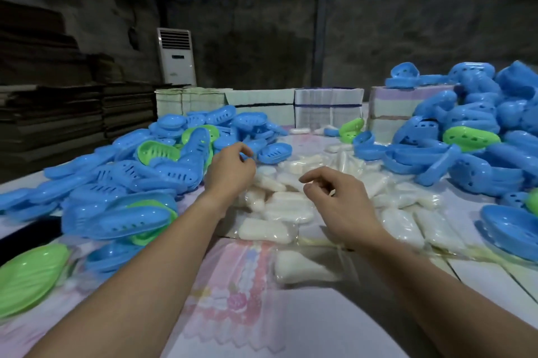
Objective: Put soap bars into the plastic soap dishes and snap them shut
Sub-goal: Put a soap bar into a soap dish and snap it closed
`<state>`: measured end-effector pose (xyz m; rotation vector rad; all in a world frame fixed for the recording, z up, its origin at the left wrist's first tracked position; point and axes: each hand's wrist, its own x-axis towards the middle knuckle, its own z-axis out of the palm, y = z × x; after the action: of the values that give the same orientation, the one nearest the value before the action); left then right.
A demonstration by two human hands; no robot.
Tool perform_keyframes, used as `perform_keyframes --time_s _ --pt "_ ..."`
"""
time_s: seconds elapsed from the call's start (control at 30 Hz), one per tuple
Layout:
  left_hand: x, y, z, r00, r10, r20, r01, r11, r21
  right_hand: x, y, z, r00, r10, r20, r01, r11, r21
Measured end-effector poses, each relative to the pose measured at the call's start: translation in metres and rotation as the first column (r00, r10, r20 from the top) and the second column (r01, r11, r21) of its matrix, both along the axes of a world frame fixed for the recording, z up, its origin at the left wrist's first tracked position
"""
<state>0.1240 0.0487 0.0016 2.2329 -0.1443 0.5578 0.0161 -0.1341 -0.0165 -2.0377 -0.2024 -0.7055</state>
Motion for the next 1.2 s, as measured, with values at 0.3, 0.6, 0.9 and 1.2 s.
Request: perform_keyframes --time_s 0.3,0.6,0.9,1.2 --pt "0.05 0.009 0.008 0.967 0.22 -0.125 -0.102 0.794 0.6 0.002 0.0 0.0 0.999 0.009 -0.036 -0.012 0.996 -0.086" --pt "0.052 0.012 0.003 0.994 0.033 -0.104 -0.002 0.958 0.288 0.002 -0.001 0.0 0.999 0.027 -0.024 -0.029 0.998 -0.06" --pt "-0.018 -0.019 0.027 0.903 -0.407 -0.135 0.177 0.641 -0.746 0.001 -0.003 0.005 0.999 0.036 -0.027 -0.031 0.986 0.166" --pt "-0.075 -0.049 0.018 0.863 -0.505 -0.001 0.213 0.366 -0.906 -0.004 -0.022 0.017 0.997 -0.01 -0.076 0.041 0.907 0.419"
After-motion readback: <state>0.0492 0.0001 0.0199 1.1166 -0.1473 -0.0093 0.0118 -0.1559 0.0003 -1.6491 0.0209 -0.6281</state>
